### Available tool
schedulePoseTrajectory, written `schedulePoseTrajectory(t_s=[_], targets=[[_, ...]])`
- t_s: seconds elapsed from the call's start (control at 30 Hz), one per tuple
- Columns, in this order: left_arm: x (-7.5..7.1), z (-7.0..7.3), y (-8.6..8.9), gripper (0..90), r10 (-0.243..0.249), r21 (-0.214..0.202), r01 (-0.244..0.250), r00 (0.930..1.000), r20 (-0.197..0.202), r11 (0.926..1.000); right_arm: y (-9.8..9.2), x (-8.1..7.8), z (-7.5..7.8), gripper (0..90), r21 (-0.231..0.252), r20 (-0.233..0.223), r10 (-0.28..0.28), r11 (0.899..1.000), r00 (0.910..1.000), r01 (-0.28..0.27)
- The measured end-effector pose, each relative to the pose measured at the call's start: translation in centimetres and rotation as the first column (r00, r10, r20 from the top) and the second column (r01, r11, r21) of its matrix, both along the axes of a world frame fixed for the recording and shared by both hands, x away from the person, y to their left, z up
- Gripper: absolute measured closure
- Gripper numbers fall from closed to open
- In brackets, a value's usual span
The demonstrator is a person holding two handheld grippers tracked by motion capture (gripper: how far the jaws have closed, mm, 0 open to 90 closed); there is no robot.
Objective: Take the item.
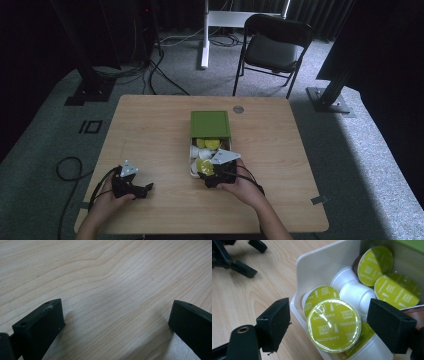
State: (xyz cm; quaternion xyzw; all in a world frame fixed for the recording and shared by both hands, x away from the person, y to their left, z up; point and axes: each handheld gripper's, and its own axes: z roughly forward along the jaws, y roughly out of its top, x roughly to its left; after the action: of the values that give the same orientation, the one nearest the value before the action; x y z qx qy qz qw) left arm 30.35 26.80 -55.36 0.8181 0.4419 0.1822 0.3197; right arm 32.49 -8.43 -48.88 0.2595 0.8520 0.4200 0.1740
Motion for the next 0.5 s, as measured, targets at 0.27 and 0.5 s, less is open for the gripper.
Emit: schedulePoseTrajectory(t_s=[0.27, 0.5], targets=[[0.0, 0.0, 0.0, 1.0, 0.000, 0.000, 0.000, 1.0000, 0.000, 1.0000, 0.6, 0.2, -1.2, 23.3, -0.030, 0.003, -0.025, 0.999, 0.9997, 0.025], [0.0, 0.0, 0.0, 1.0, 0.000, 0.000, 0.000, 1.0000, 0.001, 1.0000, 0.7, 0.3, -1.4, 33.9, -0.043, 0.002, -0.046, 0.998, 0.9989, 0.046]])
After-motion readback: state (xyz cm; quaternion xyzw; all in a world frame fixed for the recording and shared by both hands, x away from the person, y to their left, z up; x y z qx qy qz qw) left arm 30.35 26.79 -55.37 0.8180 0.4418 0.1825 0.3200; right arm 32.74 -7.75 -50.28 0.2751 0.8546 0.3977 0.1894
